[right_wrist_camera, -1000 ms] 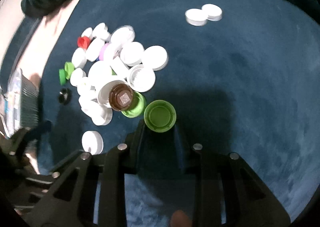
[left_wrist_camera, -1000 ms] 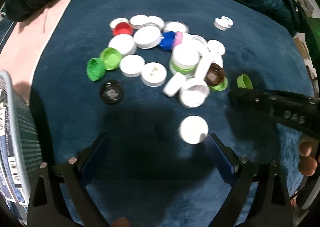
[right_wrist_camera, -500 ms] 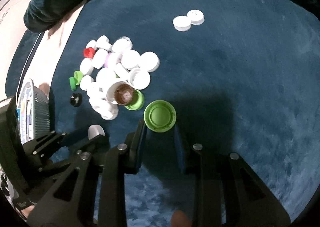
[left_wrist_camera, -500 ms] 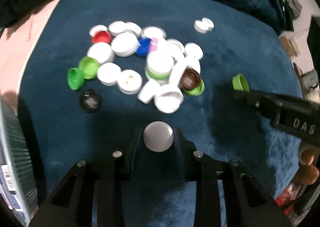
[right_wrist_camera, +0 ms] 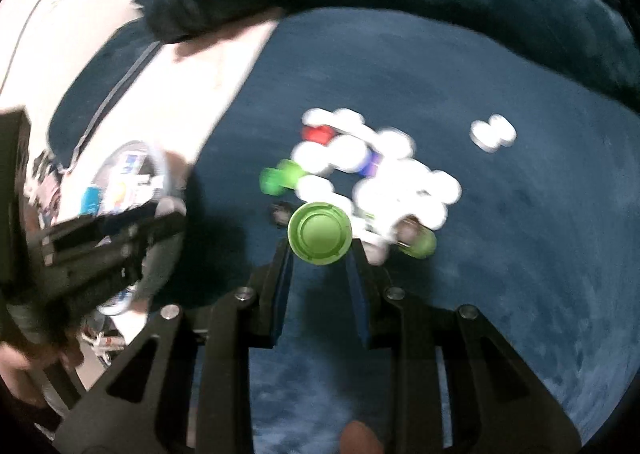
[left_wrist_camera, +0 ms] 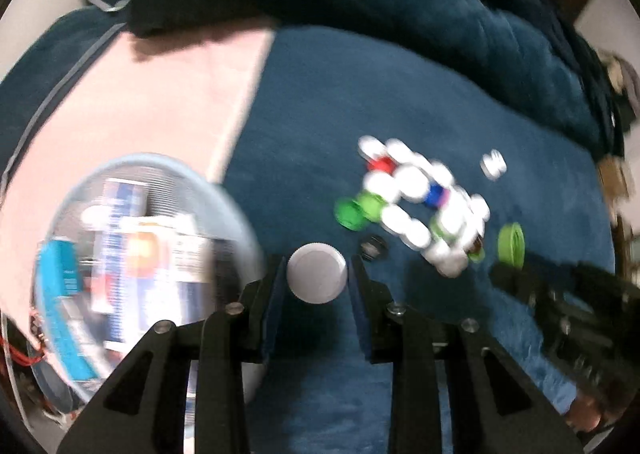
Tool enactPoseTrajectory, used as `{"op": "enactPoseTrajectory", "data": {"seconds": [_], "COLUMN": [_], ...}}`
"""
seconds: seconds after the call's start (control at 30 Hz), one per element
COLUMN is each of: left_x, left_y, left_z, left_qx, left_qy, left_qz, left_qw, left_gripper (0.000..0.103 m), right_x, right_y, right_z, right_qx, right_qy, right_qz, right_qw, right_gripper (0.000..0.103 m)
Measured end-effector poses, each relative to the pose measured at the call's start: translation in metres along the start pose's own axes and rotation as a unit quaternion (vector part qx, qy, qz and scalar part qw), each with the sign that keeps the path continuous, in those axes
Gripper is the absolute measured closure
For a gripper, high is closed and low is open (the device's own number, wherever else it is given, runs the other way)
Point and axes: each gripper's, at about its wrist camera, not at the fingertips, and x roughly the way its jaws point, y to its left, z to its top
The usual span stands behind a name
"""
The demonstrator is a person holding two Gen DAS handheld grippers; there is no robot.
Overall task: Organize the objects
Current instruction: 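Carry both caps over the basket and open both grippers inside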
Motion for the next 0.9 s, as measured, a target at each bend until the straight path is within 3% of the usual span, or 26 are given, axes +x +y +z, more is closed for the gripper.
{"op": "enactPoseTrajectory", "data": {"seconds": [0.17, 0.37, 0.6, 0.8, 0.9], "left_x": [-0.03, -0.035, -0.019, -0.008, -0.004], "left_y": [0.074, 0.145, 0.18, 0.187, 0.189], "left_z": [0.005, 0.008, 0.009, 0.013, 0.012], "left_qx": [-0.062, -0.133, -0.173, -0.184, -0.19], "left_qy": [-0.037, -0.054, -0.05, -0.053, -0.044], "left_qz": [0.05, 0.065, 0.065, 0.062, 0.063], "left_qw": [0.9961, 0.9875, 0.9815, 0.9795, 0.9787], "left_gripper": [0.071, 0.071, 0.071, 0.071, 0.069], "right_x": [-0.003, 0.027, 0.083, 0.11, 0.116], "right_y": [0.06, 0.119, 0.156, 0.16, 0.154], "right_z": [0.019, 0.047, 0.076, 0.084, 0.085], "right_qx": [-0.031, -0.034, -0.002, 0.025, 0.053], "right_qy": [-0.02, 0.0, 0.051, 0.073, 0.079], "right_qz": [0.048, 0.113, 0.129, 0.123, 0.143], "right_qw": [0.998, 0.993, 0.99, 0.989, 0.985], "right_gripper": [0.075, 0.075, 0.075, 0.074, 0.072]}}
